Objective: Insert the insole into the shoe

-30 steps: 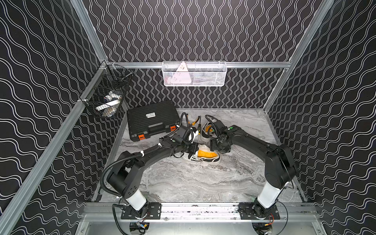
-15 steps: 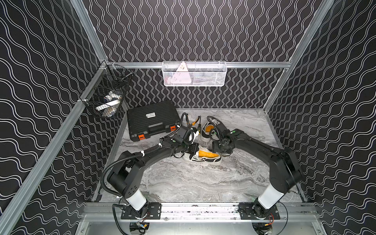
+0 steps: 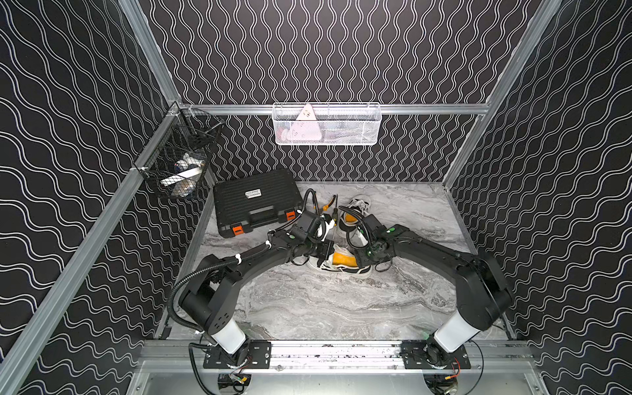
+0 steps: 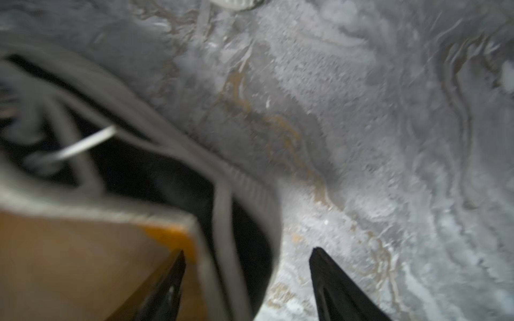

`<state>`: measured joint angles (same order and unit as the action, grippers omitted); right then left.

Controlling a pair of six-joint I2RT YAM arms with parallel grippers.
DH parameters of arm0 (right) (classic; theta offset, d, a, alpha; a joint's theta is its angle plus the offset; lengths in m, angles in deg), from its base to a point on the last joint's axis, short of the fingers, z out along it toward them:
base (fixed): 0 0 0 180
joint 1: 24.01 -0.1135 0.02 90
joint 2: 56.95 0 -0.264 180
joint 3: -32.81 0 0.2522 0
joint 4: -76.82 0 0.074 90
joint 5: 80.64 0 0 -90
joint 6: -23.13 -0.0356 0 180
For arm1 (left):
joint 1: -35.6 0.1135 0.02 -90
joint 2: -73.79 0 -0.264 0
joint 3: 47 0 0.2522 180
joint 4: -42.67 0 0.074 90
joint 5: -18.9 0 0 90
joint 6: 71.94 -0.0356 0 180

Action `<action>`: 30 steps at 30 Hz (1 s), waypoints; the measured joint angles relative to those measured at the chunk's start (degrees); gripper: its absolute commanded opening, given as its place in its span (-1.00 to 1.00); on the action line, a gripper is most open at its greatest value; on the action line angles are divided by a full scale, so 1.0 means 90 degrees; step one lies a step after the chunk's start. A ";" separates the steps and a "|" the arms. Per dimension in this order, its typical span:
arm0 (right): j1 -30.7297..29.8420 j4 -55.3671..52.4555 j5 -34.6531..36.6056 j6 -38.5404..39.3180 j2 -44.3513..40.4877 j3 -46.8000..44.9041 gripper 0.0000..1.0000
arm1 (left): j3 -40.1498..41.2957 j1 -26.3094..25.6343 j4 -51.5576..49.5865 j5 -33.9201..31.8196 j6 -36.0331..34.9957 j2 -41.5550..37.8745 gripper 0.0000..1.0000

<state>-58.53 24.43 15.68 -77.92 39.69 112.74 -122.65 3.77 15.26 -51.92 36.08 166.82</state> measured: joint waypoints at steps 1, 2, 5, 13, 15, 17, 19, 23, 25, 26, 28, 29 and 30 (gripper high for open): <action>0.0015 0.0024 0.0146 0.0012 0.0121 0.0102 0.35 | 0.0005 0.0000 -0.0010 -0.0010 -0.0002 -0.0024 -1.00; 0.0019 0.0036 0.0226 0.0015 0.0209 0.0165 0.31 | 0.0012 0.0000 -0.0010 -0.0015 -0.0005 -0.0039 -1.00; 0.0073 0.0044 0.0440 -0.0002 0.0493 0.0355 0.19 | 0.0080 0.0005 -0.0002 -0.0056 -0.0012 -0.0102 -1.00; 0.0083 0.0160 0.0588 -0.0197 0.0566 0.0168 0.32 | 0.0129 0.0000 -0.0007 -0.0121 -0.0019 -0.0175 -1.00; 0.0083 0.0141 0.0590 -0.0192 0.0330 0.0053 0.39 | 0.0129 0.0000 -0.0019 -0.0126 -0.0022 -0.0172 -1.00; 0.0080 0.0075 0.0520 -0.0170 -0.0049 -0.0056 0.40 | 0.0112 0.0000 -0.0036 -0.0143 -0.0027 -0.0155 -1.00; 0.0080 0.0032 0.0447 -0.0158 -0.0342 -0.0066 0.40 | 0.0080 0.0002 -0.0034 -0.0153 -0.0036 -0.0117 -1.00; 0.0068 -0.0051 0.0389 -0.0102 -0.0202 -0.0245 0.34 | -0.0007 0.0005 -0.0063 -0.0148 -0.0056 -0.0029 -1.00; 0.0051 -0.0146 0.0425 -0.0107 0.0066 -0.0267 0.30 | -0.0066 0.0005 -0.0068 -0.0129 -0.0107 -0.0005 -1.00; 0.0049 -0.0136 0.0444 -0.0109 0.0177 -0.0267 0.25 | -0.0090 0.0002 -0.0068 -0.0117 -0.0148 -0.0005 -1.00; 0.0051 -0.0126 0.0493 -0.0177 0.0330 -0.0236 0.05 | -0.0121 0.0002 -0.0068 -0.0102 -0.0151 0.0002 -1.00; 0.0049 -0.0126 0.0503 -0.0187 0.0398 -0.0189 -0.09 | -0.0124 0.0000 -0.0068 -0.0102 -0.0168 0.0010 -1.00; 0.0041 -0.0129 0.0493 -0.0231 0.0488 -0.0136 -0.16 | -0.0124 0.0000 -0.0070 -0.0102 -0.0168 0.0017 -1.00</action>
<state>-58.16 23.27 20.12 -79.99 44.08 111.52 -123.77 3.77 14.63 -52.84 34.58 166.97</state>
